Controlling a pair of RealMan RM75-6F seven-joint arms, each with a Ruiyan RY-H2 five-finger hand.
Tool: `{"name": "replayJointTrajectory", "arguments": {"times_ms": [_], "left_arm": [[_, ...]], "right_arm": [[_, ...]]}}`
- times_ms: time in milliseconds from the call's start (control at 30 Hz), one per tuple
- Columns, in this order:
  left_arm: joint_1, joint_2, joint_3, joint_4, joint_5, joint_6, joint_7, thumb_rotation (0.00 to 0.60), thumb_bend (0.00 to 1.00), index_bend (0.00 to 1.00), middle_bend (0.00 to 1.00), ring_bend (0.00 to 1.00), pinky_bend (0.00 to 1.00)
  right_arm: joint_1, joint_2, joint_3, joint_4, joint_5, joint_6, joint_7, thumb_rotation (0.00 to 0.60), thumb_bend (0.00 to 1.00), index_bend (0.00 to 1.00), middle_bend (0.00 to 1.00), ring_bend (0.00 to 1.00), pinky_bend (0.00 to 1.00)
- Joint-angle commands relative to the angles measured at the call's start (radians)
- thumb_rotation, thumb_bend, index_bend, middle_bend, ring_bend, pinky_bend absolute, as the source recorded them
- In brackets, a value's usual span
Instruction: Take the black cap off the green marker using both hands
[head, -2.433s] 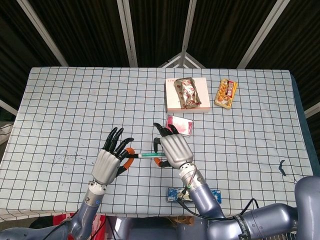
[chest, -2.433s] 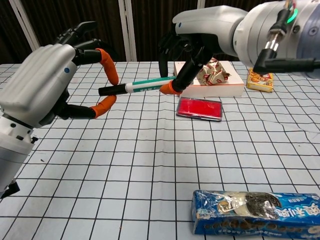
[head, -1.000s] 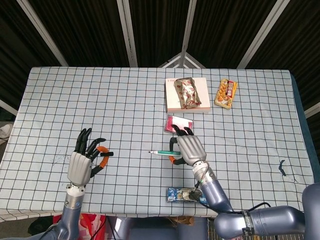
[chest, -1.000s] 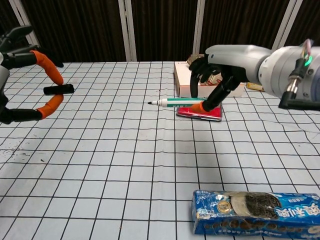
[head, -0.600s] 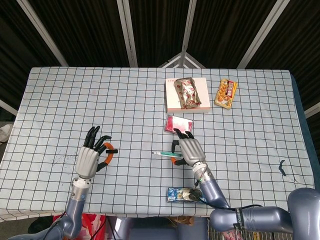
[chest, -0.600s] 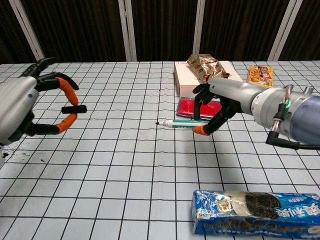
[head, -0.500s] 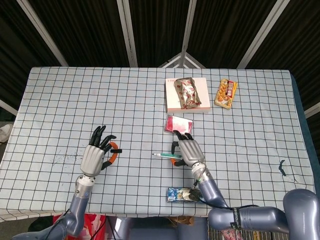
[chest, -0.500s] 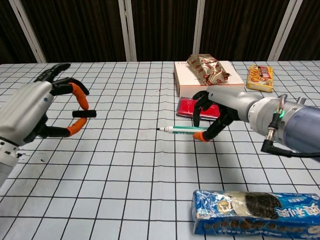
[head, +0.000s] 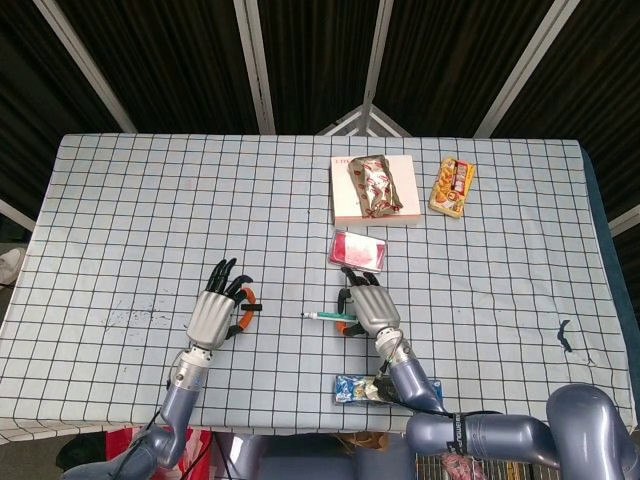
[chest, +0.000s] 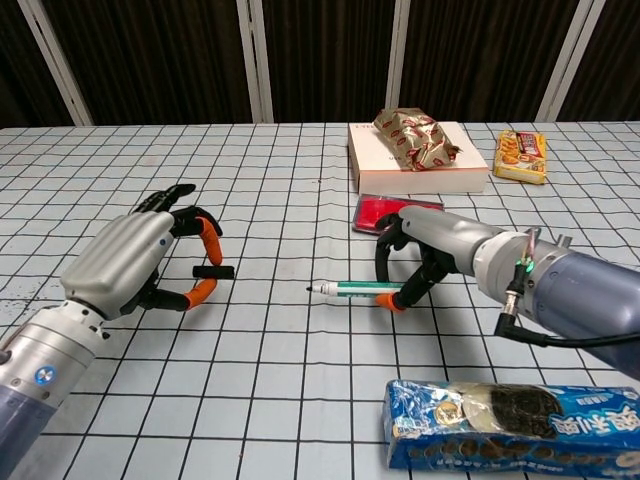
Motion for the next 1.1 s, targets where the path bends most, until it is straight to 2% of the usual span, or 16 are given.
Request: {"name": "replayJointTrajectory", "arguments": {"times_ms": [33, 300, 433, 567, 700, 833, 933, 1033, 1100], "left_arm": [[0.0, -0.001, 0.006, -0.004, -0.005, -0.003, 0.009, 0.6, 0.5, 0.54, 0.27, 0.0, 0.0], [0.001, -0.001, 0.018, -0.01, -0.018, -0.029, 0.057, 0.6, 0.49, 0.32, 0.16, 0.0, 0.0], [0.009, 0.01, 0.025, -0.021, -0.015, -0.014, 0.061, 0.6, 0.49, 0.25, 0.1, 0.0, 0.0], [0.028, 0.056, 0.043, -0.092, 0.003, 0.038, 0.063, 0.6, 0.49, 0.21, 0.08, 0.0, 0.0], [0.06, 0.161, 0.051, -0.281, 0.036, 0.164, 0.058, 0.6, 0.48, 0.2, 0.08, 0.0, 0.0], [0.087, 0.309, 0.037, -0.534, 0.061, 0.254, 0.157, 0.6, 0.48, 0.2, 0.08, 0.0, 0.0], [0.109, 0.433, 0.029, -0.734, 0.071, 0.283, 0.263, 0.6, 0.48, 0.2, 0.08, 0.0, 0.0], [0.133, 0.528, 0.028, -0.857, 0.074, 0.296, 0.343, 0.6, 0.48, 0.2, 0.08, 0.0, 0.0], [0.148, 0.568, 0.028, -0.899, 0.068, 0.3, 0.366, 0.6, 0.48, 0.2, 0.08, 0.0, 0.0]], "right_arm": [[-0.006, -0.002, 0.006, 0.003, -0.006, -0.003, 0.003, 0.6, 0.67, 0.81, 0.09, 0.19, 0.09], [-0.022, 0.003, 0.017, 0.002, -0.018, -0.012, 0.005, 0.6, 0.67, 0.81, 0.09, 0.19, 0.09], [-0.03, 0.011, 0.024, -0.004, -0.021, -0.013, 0.004, 0.6, 0.67, 0.81, 0.09, 0.19, 0.09], [-0.036, 0.015, 0.03, -0.008, -0.028, -0.015, 0.007, 0.6, 0.67, 0.81, 0.09, 0.19, 0.09], [-0.041, 0.008, 0.035, 0.006, -0.035, -0.015, 0.012, 0.6, 0.68, 0.81, 0.09, 0.19, 0.09], [-0.043, -0.012, 0.042, 0.04, -0.043, -0.018, 0.02, 0.6, 0.68, 0.81, 0.09, 0.19, 0.09], [-0.041, -0.032, 0.05, 0.078, -0.049, -0.022, 0.023, 0.6, 0.68, 0.81, 0.09, 0.19, 0.09], [-0.037, -0.046, 0.054, 0.108, -0.048, -0.031, 0.018, 0.6, 0.68, 0.81, 0.09, 0.19, 0.09], [-0.037, -0.051, 0.056, 0.116, -0.047, -0.037, 0.02, 0.6, 0.68, 0.81, 0.09, 0.19, 0.09]]}}
